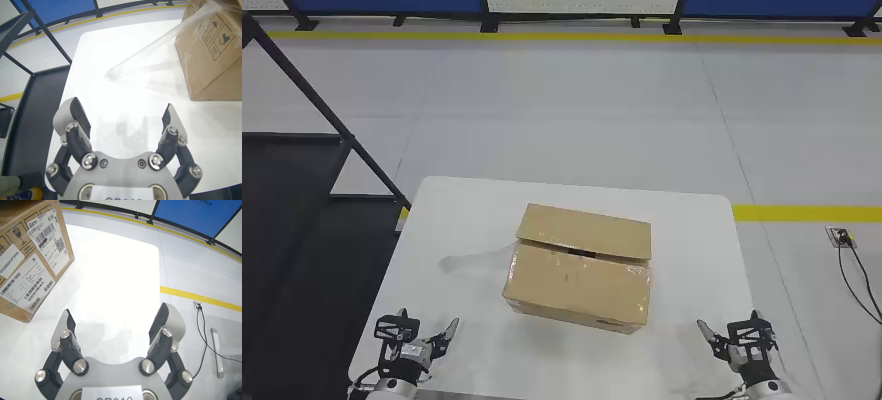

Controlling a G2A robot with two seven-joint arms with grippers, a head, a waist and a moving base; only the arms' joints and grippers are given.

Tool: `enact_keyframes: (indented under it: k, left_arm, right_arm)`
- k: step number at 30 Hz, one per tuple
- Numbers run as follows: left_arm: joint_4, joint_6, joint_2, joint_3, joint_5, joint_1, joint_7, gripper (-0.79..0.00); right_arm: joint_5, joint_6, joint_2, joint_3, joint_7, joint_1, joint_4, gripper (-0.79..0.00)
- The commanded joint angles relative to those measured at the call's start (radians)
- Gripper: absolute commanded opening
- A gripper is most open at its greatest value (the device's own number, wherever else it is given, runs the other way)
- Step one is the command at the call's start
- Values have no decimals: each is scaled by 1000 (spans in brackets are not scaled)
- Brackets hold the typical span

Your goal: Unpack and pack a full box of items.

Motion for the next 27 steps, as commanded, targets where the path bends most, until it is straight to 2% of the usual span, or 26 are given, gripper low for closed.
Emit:
enact_keyframes:
  k: [1,17,27]
  left_arm:
    - [0,0,0,0,0,0,0,0]
    - [-1,0,0,0,-1,-1,1,0]
    - [6,-36,-12,18,-132,-65,3,0]
  right_arm:
    - [0,0,0,0,0,0,0,-1]
    - [15,-4,-1,3,-12,3,-12,0]
    - [0,-37,-5,-9,17,42,-123,0]
